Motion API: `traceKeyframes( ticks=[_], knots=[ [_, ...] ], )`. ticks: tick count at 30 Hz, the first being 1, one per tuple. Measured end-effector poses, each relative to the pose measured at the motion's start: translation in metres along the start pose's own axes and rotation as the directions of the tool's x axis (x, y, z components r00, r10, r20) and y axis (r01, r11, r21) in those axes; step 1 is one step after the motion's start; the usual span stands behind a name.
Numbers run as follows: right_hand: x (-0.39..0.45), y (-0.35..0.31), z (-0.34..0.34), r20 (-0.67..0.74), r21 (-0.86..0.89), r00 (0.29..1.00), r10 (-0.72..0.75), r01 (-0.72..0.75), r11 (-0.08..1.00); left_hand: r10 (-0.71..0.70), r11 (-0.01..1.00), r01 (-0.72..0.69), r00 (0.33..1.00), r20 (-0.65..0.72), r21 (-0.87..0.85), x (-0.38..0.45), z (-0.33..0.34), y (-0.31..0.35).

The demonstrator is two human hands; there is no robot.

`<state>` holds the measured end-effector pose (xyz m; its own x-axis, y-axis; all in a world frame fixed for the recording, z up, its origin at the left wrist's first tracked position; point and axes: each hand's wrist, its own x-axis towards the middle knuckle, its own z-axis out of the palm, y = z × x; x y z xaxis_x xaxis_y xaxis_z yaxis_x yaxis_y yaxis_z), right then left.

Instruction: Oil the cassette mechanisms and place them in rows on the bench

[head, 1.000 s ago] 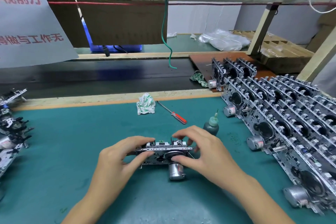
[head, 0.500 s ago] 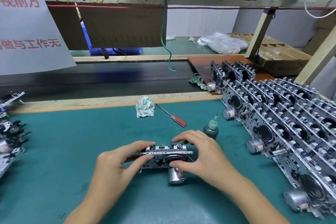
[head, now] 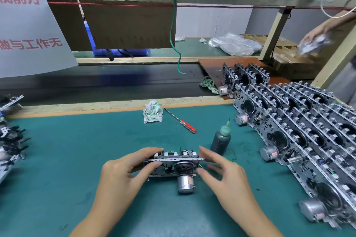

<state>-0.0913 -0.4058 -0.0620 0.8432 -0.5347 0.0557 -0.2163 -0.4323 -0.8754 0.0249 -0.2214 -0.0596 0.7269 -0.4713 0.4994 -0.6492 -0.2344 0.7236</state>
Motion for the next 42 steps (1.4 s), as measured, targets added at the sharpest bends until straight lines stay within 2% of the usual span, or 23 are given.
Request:
traceKeyframes(
  ticks=[3, 6, 11, 15, 19, 26, 28, 32, 35, 38, 42],
  knots=[
    [0.002, 0.001, 0.004, -0.05, 0.078, 0.997, 0.065, -0.061, 0.995, -0.005, 1.0, 0.005, 1.0, 0.009, 0.002, -0.001, 0.0, -0.001],
    [-0.002, 0.004, 0.01, -0.047, 0.069, 0.993, 0.106, -0.102, 0.992, -0.008, 1.0, 0.008, 1.0, 0.012, 0.004, -0.001, 0.0, -0.001],
    [-0.004, 0.0, 0.01, -0.042, -0.033, 0.997, -0.069, 0.068, 0.997, -0.012, 1.0, 0.012, 1.0, 0.018, 0.011, -0.002, -0.001, -0.002],
    [0.01, -0.011, 0.003, 0.067, -0.063, 0.974, -0.216, 0.22, 0.973, -0.008, 1.0, 0.008, 1.0, 0.027, 0.004, -0.001, -0.003, -0.002],
    [0.027, -0.02, 0.0, 0.22, -0.095, 0.948, -0.231, 0.256, 0.962, -0.005, 1.0, 0.005, 0.999, 0.032, 0.003, -0.001, -0.002, -0.002],
    [0.035, -0.02, -0.002, 0.253, -0.109, 0.93, -0.267, 0.302, 0.947, 0.0, 1.0, -0.001, 0.999, 0.042, 0.007, 0.002, -0.005, 0.002],
    [0.033, -0.021, -0.003, 0.272, -0.162, 0.923, -0.274, 0.324, 0.932, 0.0, 1.0, 0.0, 0.999, 0.043, 0.007, 0.002, -0.005, 0.002],
    [0.026, -0.028, -0.011, 0.256, -0.396, 0.871, -0.419, 0.49, 0.776, 0.019, 0.999, -0.021, 0.998, 0.052, 0.025, 0.005, -0.004, 0.002],
    [0.024, -0.042, -0.021, 0.231, -0.592, 0.792, -0.566, 0.576, 0.564, 0.052, 0.998, -0.055, 0.996, 0.078, 0.032, 0.01, -0.004, 0.002],
    [0.027, -0.051, -0.036, 0.307, -0.627, 0.758, -0.575, 0.616, 0.478, 0.132, 0.991, -0.135, 0.983, 0.13, 0.014, 0.017, -0.002, 0.008],
    [0.016, -0.049, -0.07, 0.355, -0.67, 0.742, -0.568, 0.626, 0.399, 0.222, 0.972, -0.197, 0.949, 0.225, -0.131, 0.036, 0.018, 0.036]
  ],
)
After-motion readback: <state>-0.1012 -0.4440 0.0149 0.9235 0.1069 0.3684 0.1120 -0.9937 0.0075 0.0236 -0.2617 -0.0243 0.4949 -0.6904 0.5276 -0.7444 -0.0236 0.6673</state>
